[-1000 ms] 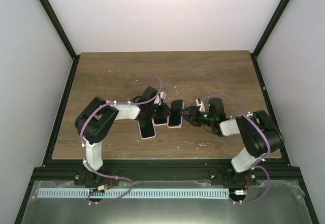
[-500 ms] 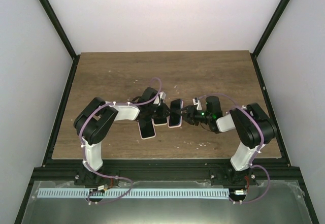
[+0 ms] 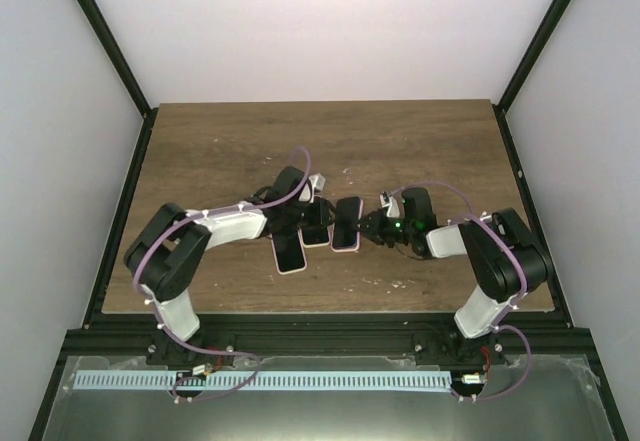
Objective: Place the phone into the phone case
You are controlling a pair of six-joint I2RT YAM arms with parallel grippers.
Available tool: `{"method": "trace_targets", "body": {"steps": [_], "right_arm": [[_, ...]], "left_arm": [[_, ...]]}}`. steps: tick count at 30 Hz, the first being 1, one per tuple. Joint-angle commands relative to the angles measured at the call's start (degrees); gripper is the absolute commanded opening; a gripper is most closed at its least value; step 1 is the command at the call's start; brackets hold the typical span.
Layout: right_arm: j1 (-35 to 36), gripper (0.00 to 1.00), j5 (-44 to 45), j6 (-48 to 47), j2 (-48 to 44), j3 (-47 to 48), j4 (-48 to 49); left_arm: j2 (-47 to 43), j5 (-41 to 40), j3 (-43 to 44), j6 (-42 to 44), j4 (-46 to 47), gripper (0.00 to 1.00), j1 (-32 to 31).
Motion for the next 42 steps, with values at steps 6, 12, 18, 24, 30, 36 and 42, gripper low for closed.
{"method": "trace_targets", "body": {"steps": [6,12,18,24,30,36,42], "right_arm": [[0.3,0.06,0.4,-7.4,-7.4,4.2,-7.6],[0.4,0.06,-5.3,-6.8,-15.9,2.4,-7.5],[0.5,0.07,-11.5,-3.6,-26.1,1.5,-3.4],[2.3,0.08,-14.9,0.4,-32.7,1.5,4.8],[5.6,0.09,-14.5,1.9,-34.8,2.5,7.8],[7.2,0.08,-12.9,4.0,-35.5,0.9,11.1],[7.7,0.12,-13.5,3.9,-36.0,0.3,12.3]], "left_arm": [[-10.9,3.2,1.8,-0.9,-5.1,0.45,1.1],[-19.4,13.4,-6.1,-4.6,0.8,0.57,6.0],[-28.3,19.3,-9.4,-3.3,0.5,0.66,7.8],[-30.5,24.1,-9.8,-4.8,2.6,0.68,7.8],[-29.9,31.4,-10.3,-11.2,14.3,0.56,7.7],[-31.0,31.8,-10.9,-14.8,19.8,0.33,7.5],[-31.1,33.2,-10.9,-15.6,23.0,0.10,7.3]]}}
